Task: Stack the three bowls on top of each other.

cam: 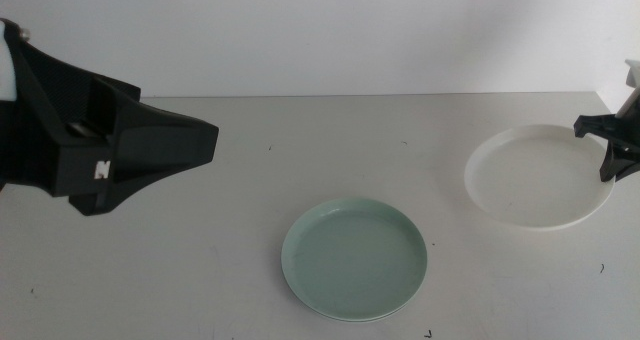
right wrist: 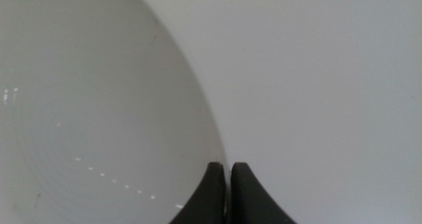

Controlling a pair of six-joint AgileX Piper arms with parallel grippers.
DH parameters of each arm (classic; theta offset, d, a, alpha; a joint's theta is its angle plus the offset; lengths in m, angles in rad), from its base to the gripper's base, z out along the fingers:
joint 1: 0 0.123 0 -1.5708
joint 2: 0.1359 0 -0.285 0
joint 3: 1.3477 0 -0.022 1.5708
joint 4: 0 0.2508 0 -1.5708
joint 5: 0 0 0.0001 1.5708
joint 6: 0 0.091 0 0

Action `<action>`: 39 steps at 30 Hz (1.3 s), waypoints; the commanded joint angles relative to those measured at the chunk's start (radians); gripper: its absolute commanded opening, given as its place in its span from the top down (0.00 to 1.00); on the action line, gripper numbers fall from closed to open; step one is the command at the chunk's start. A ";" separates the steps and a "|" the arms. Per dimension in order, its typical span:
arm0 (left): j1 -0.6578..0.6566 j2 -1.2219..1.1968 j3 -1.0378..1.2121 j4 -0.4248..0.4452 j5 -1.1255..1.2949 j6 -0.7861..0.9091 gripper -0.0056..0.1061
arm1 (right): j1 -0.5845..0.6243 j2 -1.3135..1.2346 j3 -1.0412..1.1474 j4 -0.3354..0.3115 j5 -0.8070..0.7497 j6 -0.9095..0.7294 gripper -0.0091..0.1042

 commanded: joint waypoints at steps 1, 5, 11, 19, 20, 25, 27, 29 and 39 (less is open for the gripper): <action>-0.003 -0.004 -0.027 -0.032 -0.056 -0.006 0.04 | -0.010 -0.114 -0.021 0.022 0.011 -0.009 0.93; -0.003 -0.004 -0.027 -0.032 -0.056 -0.006 0.04 | -0.010 -0.190 -0.021 0.027 0.039 -0.009 0.93; -0.003 -0.004 -0.027 -0.032 -0.056 -0.006 0.04 | -0.008 -0.292 -0.021 0.163 0.103 -0.096 0.93; -0.003 -0.004 -0.027 -0.032 -0.056 -0.006 0.04 | 0.027 -0.354 -0.021 0.297 0.150 -0.137 0.93; -0.003 -0.004 -0.027 -0.032 -0.056 -0.006 0.04 | 0.044 -0.354 -0.021 0.297 0.153 -0.136 0.93; -0.003 -0.004 -0.027 -0.032 -0.056 -0.006 0.04 | 0.131 -0.353 -0.021 0.297 0.136 -0.120 0.93; -0.003 -0.004 -0.027 -0.032 -0.056 -0.006 0.04 | 0.170 -0.351 -0.021 0.297 0.115 -0.108 0.93; -0.003 -0.004 -0.027 -0.032 -0.056 -0.006 0.04 | 0.207 -0.343 -0.021 0.297 0.100 -0.093 0.93; -0.003 -0.004 -0.027 -0.032 -0.056 -0.006 0.04 | 0.374 -0.263 -0.021 0.298 0.063 -0.074 0.93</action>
